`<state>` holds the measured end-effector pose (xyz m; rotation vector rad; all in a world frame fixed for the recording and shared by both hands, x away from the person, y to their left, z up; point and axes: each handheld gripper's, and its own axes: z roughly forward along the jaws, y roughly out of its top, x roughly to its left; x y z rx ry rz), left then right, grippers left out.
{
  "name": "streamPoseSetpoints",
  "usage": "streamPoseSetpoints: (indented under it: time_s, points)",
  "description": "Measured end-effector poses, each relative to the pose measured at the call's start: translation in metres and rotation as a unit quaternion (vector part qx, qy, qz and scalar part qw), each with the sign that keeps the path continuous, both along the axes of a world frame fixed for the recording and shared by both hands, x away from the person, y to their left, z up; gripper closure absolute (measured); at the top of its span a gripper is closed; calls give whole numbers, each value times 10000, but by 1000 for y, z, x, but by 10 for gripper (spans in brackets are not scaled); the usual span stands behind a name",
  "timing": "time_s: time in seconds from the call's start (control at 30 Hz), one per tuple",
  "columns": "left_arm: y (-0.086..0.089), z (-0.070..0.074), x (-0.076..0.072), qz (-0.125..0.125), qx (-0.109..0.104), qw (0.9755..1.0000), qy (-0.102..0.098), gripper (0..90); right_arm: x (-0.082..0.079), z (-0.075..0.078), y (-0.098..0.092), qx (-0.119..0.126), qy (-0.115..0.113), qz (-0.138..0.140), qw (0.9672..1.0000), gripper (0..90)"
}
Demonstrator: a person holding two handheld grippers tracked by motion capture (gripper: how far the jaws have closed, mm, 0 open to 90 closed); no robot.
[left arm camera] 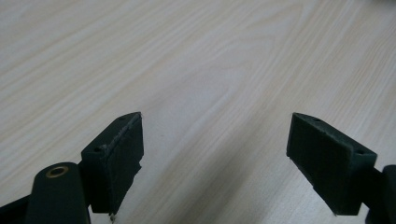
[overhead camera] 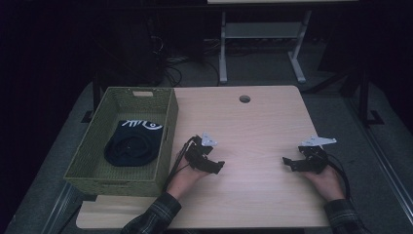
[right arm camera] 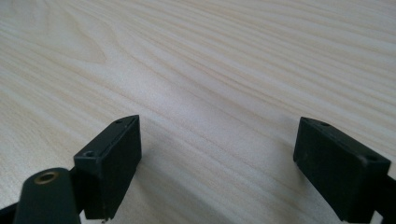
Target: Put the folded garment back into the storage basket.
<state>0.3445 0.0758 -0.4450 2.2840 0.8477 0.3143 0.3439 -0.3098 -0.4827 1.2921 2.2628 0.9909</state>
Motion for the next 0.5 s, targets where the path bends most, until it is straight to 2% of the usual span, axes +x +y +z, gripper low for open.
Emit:
streamPoseSetpoints:
  time_s: [0.27, 0.5]
  points:
    - [-2, -16, 0, -15, 233, 9995, 192, 173, 0, 0, 0, 3, 4, 0, 10000, 147]
    - [-1, -21, 0, 16, 262, 9994, 214, 167, 0, 0, 0, 2, 1, 12, 10000, 147]
